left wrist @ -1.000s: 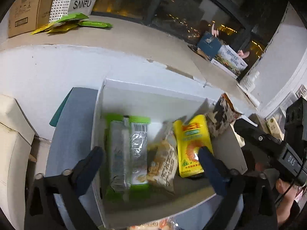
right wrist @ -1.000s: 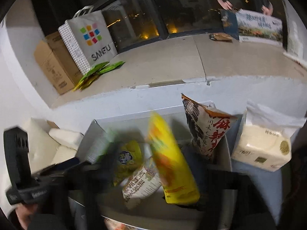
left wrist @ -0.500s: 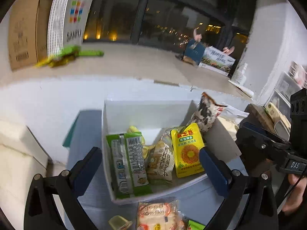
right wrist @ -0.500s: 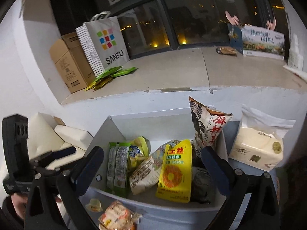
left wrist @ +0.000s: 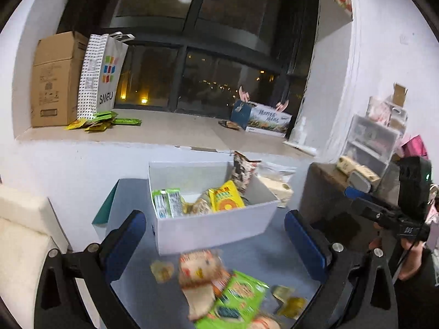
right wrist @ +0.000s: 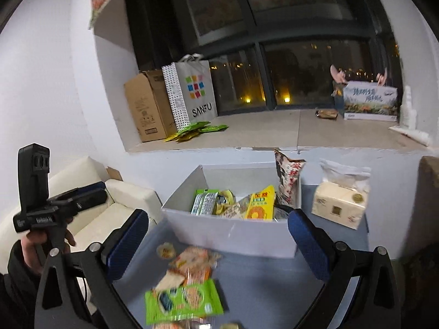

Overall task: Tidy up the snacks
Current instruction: 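Move both tools back over the remaining snacks on the table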

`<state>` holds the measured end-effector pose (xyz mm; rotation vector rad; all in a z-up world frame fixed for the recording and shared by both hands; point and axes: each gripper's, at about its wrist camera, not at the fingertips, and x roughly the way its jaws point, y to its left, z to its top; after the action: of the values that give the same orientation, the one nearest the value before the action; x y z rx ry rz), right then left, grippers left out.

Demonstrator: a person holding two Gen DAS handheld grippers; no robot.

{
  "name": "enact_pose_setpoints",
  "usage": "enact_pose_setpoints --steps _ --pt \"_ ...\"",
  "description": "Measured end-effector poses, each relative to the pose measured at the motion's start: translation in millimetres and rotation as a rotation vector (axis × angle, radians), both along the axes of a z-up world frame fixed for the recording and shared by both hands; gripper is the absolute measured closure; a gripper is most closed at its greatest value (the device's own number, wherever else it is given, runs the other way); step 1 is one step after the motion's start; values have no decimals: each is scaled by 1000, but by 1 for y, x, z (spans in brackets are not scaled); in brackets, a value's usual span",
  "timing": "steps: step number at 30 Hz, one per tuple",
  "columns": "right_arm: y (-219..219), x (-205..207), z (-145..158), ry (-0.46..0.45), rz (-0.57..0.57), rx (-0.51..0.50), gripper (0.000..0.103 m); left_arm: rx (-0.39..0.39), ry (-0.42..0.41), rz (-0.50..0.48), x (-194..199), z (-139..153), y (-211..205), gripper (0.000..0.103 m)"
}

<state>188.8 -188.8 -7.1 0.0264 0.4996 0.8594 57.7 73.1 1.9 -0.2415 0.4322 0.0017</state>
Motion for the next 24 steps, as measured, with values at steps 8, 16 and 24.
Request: enact_pose_setpoints --steps 8,16,24 --pt "-55 -62 -36 -19 -51 -26 0 0 20 -5 -55 -23 -32 0" --pt "-48 -65 -113 96 -33 -242 0 44 62 -48 -49 -35 -54 0" --pt "-4 -69 -159 106 82 -412 0 70 85 -58 -47 -42 -57 0"
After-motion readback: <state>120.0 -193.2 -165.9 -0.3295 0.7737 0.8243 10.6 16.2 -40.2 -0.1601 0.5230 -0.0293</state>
